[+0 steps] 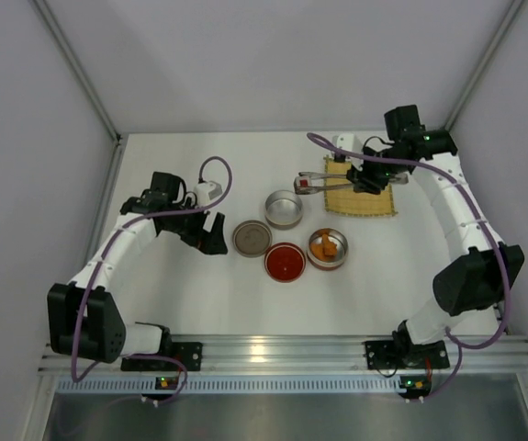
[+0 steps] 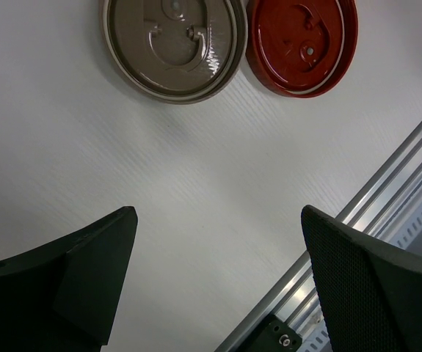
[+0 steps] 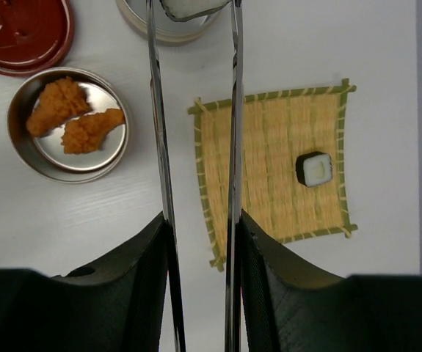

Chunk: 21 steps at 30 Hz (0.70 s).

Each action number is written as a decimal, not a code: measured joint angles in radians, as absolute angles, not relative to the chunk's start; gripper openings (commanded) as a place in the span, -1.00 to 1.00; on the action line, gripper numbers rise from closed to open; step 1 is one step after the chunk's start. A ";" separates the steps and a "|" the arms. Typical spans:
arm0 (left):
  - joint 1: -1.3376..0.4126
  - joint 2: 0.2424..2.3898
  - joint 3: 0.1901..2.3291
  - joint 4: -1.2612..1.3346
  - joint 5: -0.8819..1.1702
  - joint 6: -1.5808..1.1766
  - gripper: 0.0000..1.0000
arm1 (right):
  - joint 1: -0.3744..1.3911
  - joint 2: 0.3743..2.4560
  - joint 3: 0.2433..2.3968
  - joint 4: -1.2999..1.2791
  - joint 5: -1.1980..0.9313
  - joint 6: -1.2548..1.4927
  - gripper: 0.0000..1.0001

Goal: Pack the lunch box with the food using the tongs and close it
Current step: Place the fake food in the packing box.

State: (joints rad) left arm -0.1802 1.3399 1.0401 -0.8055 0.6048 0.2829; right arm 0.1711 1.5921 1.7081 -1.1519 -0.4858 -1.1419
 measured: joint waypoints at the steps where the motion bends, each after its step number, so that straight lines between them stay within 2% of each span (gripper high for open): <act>1: -0.178 1.337 1.040 -0.805 0.605 0.279 0.96 | 0.187 1.597 1.702 -1.150 -0.484 -1.127 -1.00; 13: -0.172 1.331 1.031 -0.786 0.588 0.260 0.96 | 0.369 1.707 1.670 -1.065 -0.441 -0.972 -1.00; 21: -0.171 1.332 1.031 -0.781 0.587 0.259 0.96 | 0.384 1.809 1.662 -1.001 -0.397 -0.894 -1.00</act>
